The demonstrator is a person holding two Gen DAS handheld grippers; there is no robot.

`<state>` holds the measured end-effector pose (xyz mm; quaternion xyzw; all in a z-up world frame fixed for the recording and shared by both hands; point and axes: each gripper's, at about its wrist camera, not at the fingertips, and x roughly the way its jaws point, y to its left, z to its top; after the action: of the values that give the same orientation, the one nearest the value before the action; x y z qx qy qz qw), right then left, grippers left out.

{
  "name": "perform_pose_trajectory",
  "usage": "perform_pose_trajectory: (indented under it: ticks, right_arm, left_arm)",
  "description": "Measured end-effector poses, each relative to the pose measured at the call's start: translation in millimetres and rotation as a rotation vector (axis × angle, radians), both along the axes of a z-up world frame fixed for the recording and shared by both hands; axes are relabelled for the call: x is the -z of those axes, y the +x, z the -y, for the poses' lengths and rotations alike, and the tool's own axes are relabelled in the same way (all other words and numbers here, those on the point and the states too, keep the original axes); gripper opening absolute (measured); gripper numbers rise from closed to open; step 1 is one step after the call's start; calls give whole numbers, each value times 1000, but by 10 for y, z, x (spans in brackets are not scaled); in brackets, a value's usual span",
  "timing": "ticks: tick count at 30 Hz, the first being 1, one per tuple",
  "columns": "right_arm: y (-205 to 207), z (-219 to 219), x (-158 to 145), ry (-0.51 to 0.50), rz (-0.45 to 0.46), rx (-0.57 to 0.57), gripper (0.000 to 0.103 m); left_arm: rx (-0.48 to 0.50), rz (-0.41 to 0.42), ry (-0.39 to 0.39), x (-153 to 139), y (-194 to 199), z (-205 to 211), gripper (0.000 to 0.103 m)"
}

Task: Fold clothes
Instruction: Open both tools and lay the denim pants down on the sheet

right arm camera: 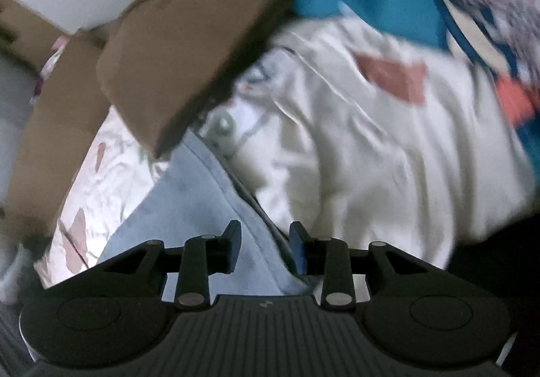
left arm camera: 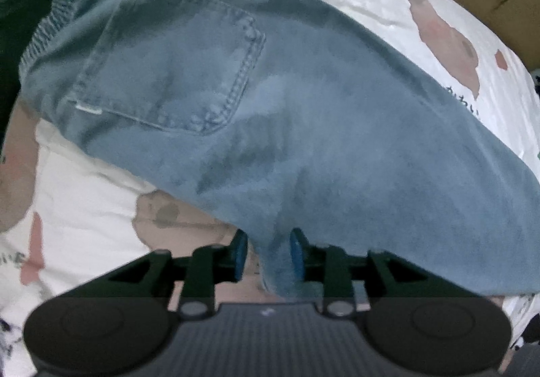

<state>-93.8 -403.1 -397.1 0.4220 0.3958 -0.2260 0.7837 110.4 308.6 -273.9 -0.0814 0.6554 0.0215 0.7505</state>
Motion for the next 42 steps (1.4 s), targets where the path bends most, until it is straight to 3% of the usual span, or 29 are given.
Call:
perform_pose_trajectory:
  ticks: [2, 6, 17, 27, 33, 37, 42]
  right_arm:
    - [147, 29, -62, -50, -2, -64, 42]
    - [516, 68, -61, -137, -3, -181, 43]
    - [1368, 117, 253, -203, -66, -368, 46]
    - [1603, -6, 383, -337, -159, -388, 45]
    - [1680, -231, 233, -446, -231, -369, 42]
    - [1623, -247, 44, -462, -194, -365, 39]
    - [1620, -302, -151, -453, -127, -391, 39]
  left_arm:
    - [1, 7, 16, -33, 11, -10, 34]
    - [-10, 20, 43, -96, 65, -23, 38]
    - [-5, 66, 118, -143, 444, -45, 43]
    - [-41, 193, 208, -41, 1042, -120, 46]
    - [-80, 280, 312, -83, 1349, -322, 46]
    - [-91, 314, 361, -169, 1429, -510, 46]
    - [-193, 315, 367, -187, 1467, -891, 46]
